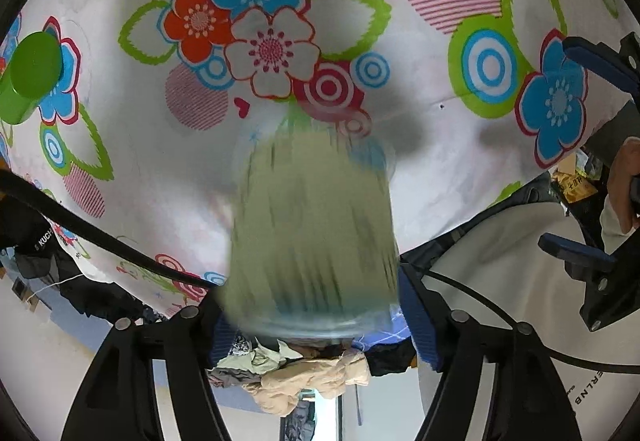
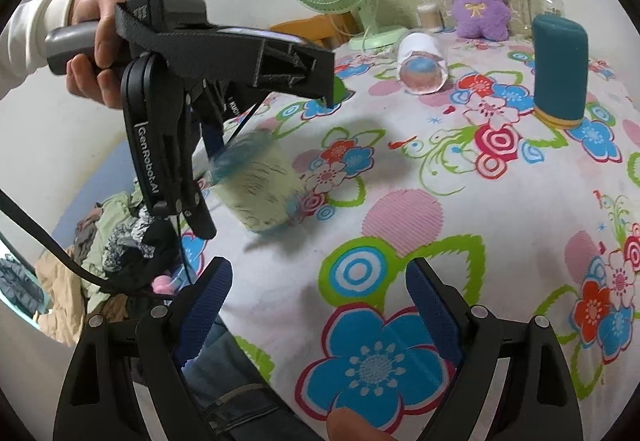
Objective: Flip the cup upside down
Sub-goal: 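Roll the left gripper further, turning the cup rim-down, then lower the inverted cup onto the tablecloth with the left gripper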
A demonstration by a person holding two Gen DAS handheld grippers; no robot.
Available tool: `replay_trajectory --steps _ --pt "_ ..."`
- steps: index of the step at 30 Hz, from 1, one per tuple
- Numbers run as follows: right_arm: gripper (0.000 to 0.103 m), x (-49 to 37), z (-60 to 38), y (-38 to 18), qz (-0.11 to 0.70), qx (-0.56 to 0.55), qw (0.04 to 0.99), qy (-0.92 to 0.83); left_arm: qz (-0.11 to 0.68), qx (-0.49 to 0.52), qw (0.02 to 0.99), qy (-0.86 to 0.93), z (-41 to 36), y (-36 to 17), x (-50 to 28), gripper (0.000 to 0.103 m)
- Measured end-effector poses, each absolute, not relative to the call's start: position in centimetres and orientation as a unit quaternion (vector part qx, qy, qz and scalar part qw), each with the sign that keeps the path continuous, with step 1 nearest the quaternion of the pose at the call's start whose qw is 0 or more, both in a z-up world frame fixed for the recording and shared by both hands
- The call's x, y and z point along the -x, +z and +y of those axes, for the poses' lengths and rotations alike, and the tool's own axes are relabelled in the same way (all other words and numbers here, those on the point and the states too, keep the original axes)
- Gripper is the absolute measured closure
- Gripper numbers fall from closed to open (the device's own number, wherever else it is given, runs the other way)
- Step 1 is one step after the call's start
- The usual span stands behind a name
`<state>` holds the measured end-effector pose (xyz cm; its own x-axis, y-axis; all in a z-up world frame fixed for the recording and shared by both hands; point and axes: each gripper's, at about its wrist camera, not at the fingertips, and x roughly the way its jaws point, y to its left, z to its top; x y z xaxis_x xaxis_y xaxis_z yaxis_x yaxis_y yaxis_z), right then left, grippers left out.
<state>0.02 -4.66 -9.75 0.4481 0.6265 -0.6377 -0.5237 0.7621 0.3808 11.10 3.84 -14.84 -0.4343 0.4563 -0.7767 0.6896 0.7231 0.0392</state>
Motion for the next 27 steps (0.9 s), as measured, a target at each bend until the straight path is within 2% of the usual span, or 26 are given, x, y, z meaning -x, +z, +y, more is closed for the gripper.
replay_trajectory --steps 15,27 --pt "0.013 -0.4 -5.0 -7.1 0.377 -0.057 0.871 0.309 0.812 -0.307 0.473 -0.152 3.3 -10.9 -11.0 0.013" --pt "0.013 -0.1 -4.4 -4.8 0.365 -0.057 0.882 0.291 0.777 -0.262 0.548 -0.164 6.1 -7.9 -10.0 0.013"
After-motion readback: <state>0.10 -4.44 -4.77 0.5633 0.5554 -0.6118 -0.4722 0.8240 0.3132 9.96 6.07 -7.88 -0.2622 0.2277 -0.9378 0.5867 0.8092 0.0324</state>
